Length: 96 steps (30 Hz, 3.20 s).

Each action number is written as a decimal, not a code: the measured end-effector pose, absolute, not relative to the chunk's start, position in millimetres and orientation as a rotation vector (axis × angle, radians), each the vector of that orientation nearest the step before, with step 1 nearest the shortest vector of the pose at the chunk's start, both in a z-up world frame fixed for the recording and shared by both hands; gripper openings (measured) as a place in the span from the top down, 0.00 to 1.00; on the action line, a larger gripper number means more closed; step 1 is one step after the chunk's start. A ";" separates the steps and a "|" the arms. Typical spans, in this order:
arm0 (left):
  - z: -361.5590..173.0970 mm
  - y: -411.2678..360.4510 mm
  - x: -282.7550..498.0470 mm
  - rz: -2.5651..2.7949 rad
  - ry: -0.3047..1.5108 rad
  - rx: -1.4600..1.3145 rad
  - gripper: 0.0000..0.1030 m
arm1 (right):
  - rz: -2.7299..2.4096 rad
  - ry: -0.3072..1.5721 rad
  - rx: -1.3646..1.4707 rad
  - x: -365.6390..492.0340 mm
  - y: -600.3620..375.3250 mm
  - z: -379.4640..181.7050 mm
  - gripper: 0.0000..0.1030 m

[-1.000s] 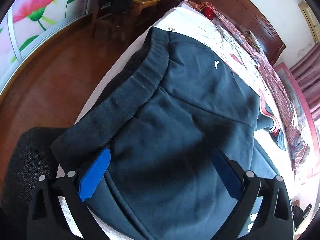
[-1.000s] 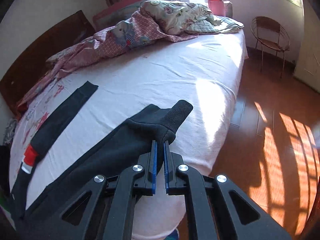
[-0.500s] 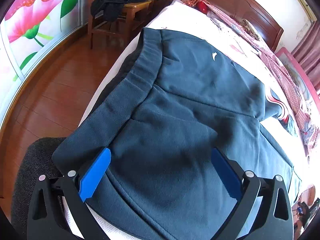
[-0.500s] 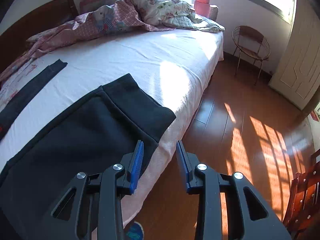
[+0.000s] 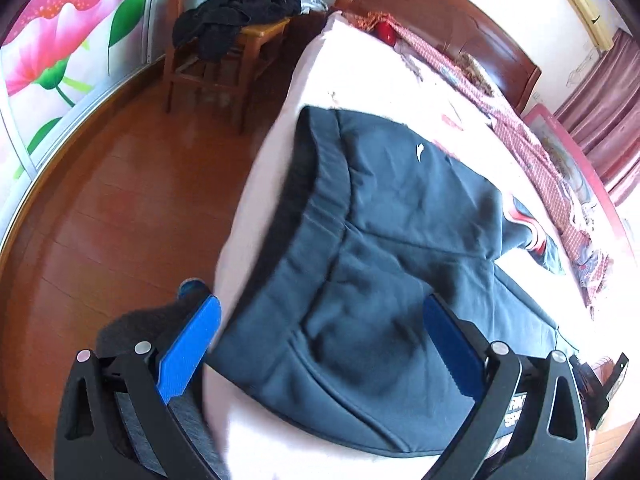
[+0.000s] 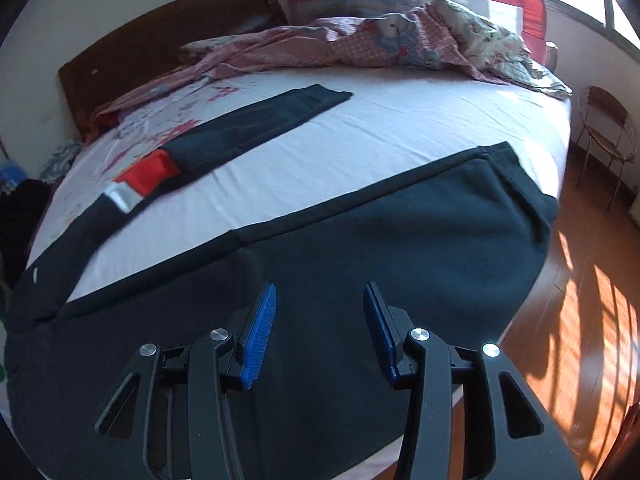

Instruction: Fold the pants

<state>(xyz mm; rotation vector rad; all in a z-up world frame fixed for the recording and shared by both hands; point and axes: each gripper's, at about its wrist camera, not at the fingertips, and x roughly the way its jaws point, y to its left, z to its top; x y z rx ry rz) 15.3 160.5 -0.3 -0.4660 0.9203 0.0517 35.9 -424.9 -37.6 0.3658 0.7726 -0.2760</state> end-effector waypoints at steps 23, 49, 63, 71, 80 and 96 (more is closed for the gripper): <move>-26.2 237.0 226.2 -0.528 0.835 -0.203 0.04 | 0.037 1.035 0.367 58.5 -231.7 -43.6 0.46; -55.7 247.8 243.6 -0.487 0.950 -0.349 0.87 | 0.134 1.142 0.376 82.4 -191.7 -61.1 0.46; 84.8 139.7 54.6 -0.645 0.494 0.098 0.92 | -0.031 1.012 0.852 244.4 -327.1 4.8 0.22; 75.9 146.5 49.7 -0.623 0.557 0.098 0.92 | -0.276 1.061 0.857 333.3 -360.3 -19.6 0.21; 77.2 159.5 60.4 -0.594 0.574 0.037 0.92 | -0.252 1.001 0.742 340.0 -377.2 -1.4 0.31; 77.1 185.6 58.9 -0.409 0.529 0.018 0.91 | -0.011 0.841 0.756 282.5 -378.1 46.1 0.95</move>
